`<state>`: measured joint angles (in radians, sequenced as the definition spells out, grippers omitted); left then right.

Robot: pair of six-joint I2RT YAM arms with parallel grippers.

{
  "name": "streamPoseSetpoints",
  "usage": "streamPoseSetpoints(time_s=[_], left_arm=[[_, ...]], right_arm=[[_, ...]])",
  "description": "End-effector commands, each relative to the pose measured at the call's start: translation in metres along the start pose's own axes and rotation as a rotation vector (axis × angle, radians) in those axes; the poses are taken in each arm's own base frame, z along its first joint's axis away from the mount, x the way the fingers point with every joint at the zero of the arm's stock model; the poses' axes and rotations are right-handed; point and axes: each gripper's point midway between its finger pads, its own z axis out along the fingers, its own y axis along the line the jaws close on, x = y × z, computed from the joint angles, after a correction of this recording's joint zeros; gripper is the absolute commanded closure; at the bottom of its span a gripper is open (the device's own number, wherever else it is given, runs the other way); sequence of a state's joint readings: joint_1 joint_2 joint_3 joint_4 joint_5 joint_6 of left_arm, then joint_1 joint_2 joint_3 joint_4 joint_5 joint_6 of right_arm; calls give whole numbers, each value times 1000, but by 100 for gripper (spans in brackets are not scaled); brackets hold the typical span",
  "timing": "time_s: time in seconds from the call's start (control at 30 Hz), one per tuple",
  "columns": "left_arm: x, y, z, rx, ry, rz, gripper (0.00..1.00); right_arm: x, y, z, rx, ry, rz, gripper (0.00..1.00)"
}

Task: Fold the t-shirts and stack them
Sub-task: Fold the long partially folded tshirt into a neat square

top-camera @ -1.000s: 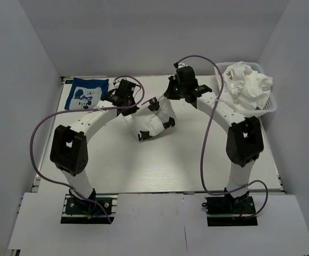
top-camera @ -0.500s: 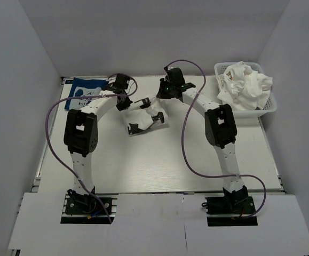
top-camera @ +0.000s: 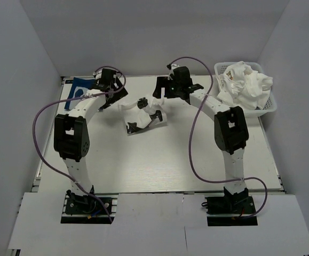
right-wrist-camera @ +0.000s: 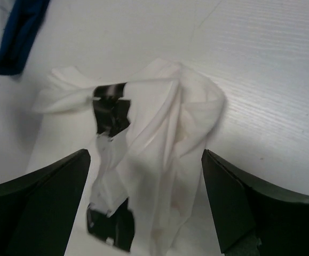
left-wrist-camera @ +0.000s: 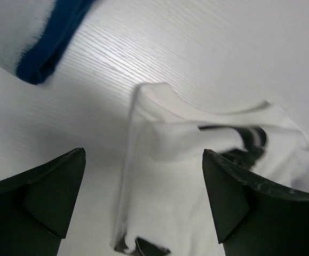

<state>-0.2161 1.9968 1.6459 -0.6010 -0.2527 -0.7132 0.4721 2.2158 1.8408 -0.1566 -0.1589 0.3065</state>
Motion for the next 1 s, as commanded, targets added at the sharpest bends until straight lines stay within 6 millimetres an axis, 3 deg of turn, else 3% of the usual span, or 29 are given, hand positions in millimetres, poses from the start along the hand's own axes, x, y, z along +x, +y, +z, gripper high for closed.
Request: streamPoseSetpoints(time_s=[0.0, 0.03, 0.07, 0.13, 0.23, 0.27, 0.3, 0.37, 0.4, 0.43, 0.47, 0.5, 0.53, 0.57, 0.6, 0.67, 0.73, 0.77, 0.8, 0.87, 0.9, 0.97], left_arm=[[10, -41, -33, 241, 18, 59, 0], [14, -48, -34, 289, 34, 60, 0], [20, -52, -35, 322, 57, 62, 0], [48, -67, -30, 397, 150, 86, 0], [80, -84, -25, 488, 239, 112, 0], [90, -78, -15, 463, 268, 113, 0], [102, -78, -12, 457, 289, 125, 0], [128, -61, -5, 409, 353, 147, 0], [141, -53, -4, 379, 376, 158, 0], [144, -48, -7, 374, 382, 167, 0], [164, -32, -7, 335, 414, 181, 0], [171, -24, -8, 322, 428, 182, 0], [176, -23, -19, 330, 430, 193, 0], [201, -3, -23, 291, 474, 213, 0], [209, 2, -27, 291, 482, 222, 0], [236, 20, -51, 300, 535, 248, 0], [253, 31, -70, 323, 567, 266, 0], [259, 28, -84, 358, 566, 297, 0], [246, 18, -104, 418, 514, 301, 0], [231, 19, -118, 415, 436, 313, 0], [217, 20, -132, 425, 380, 317, 0], [196, 24, -137, 391, 289, 324, 0]], right_arm=[[-26, 45, -42, -149, -94, -44, 9], [-22, 51, -43, -178, -94, -37, 9], [-4, 56, -43, -227, -60, -31, 9], [9, 66, -41, -281, -28, -18, 9], [49, 72, -32, -356, 73, 24, 9], [54, 73, -31, -367, 82, 28, 9], [78, 67, -27, -360, 133, 56, 9], [102, 67, -26, -357, 194, 84, 9], [142, 56, -30, -329, 269, 117, 9], [150, 52, -34, -308, 273, 136, 9], [159, 50, -36, -301, 277, 154, 9], [181, 46, -44, -290, 311, 176, 9], [206, 42, -54, -277, 351, 197, 9], [231, 36, -63, -248, 398, 225, 9], [228, 45, -72, -262, 385, 214, 9], [272, 38, -96, -215, 472, 267, 9], [291, 53, -127, -239, 496, 217, 9], [297, 61, -134, -237, 499, 173, 9], [282, 69, -154, -243, 471, 134, 9], [277, 76, -167, -264, 439, -17, 9], [258, 84, -185, -274, 388, -60, 9], [227, 93, -198, -290, 266, -118, 9]])
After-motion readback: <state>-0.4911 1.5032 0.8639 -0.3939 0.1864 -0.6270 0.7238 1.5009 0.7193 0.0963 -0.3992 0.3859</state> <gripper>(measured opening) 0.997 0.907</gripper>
